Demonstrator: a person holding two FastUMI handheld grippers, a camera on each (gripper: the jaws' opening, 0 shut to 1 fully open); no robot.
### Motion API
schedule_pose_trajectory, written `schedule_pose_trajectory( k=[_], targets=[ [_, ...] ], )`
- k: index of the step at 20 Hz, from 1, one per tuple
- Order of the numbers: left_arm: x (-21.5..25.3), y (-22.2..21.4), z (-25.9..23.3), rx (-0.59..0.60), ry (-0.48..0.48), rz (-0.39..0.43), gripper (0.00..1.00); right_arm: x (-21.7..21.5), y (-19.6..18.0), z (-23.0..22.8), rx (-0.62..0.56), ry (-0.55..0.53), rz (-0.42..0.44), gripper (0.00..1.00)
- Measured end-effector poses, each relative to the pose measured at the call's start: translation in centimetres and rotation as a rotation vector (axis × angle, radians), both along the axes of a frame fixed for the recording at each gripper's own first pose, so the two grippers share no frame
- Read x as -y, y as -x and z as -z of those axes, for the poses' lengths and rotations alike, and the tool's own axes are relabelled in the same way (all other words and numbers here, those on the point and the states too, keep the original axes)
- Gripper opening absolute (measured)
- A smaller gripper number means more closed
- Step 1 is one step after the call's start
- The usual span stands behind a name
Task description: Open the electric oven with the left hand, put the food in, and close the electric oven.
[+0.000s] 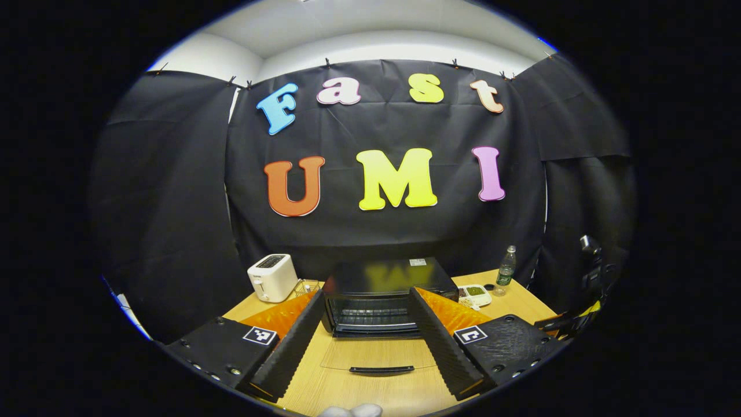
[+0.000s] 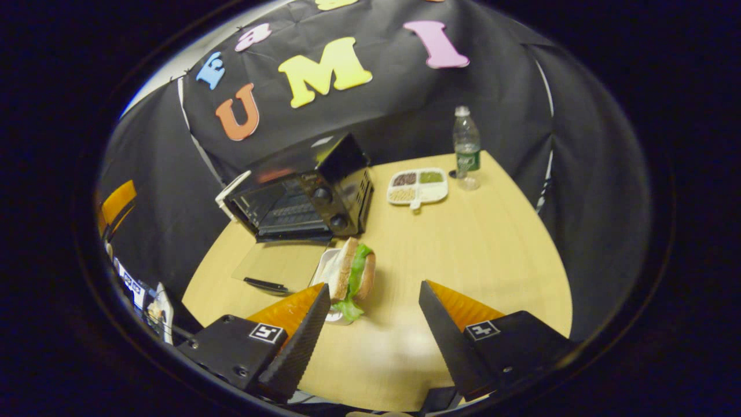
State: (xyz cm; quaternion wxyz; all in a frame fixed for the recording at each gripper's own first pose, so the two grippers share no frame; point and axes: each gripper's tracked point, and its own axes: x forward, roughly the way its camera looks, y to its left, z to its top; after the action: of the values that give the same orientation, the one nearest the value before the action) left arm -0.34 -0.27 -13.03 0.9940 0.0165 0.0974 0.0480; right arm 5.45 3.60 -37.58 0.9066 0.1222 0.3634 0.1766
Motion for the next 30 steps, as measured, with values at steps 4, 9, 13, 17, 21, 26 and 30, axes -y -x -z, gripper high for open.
schedule_pose_trajectory(
  k=[4,9,13,17,21,26,30],
  targets=[
    [0.0,-0.2,-0.1,-0.019,-0.019,-0.074,0.95,-2.6,-3.1,1.7,-0.073,-0.075,-0.101,0.98],
    [0.3,-0.8,0.1,-0.057,-0.045,-0.144,0.95,-5.0,-4.8,4.1,-0.214,-0.144,-0.23,0.92],
    [1.2,-1.6,0.5,-0.092,-0.054,-0.167,0.96,-5.7,-5.0,4.4,-0.325,-0.235,-0.283,0.82],
    [2.2,-2.1,0.6,-0.115,-0.057,-0.165,0.95,-5.8,-5.0,4.3,-0.384,-0.306,-0.283,0.53],
    [2.3,-2.3,0.4,-0.11,-0.064,-0.135,0.95,-5.8,-4.8,3.8,-0.405,-0.34,-0.269,0.41],
    [1.1,-1.5,0.9,-0.095,-0.043,-0.072,0.95,-6.2,-3.8,1.5,-0.335,-0.325,-0.216,0.42],
    [-0.5,-0.9,1.8,-0.086,-0.029,0.014,0.95,-8.3,-3.1,-2.3,-0.233,-0.377,-0.102,0.4]
  ],
)
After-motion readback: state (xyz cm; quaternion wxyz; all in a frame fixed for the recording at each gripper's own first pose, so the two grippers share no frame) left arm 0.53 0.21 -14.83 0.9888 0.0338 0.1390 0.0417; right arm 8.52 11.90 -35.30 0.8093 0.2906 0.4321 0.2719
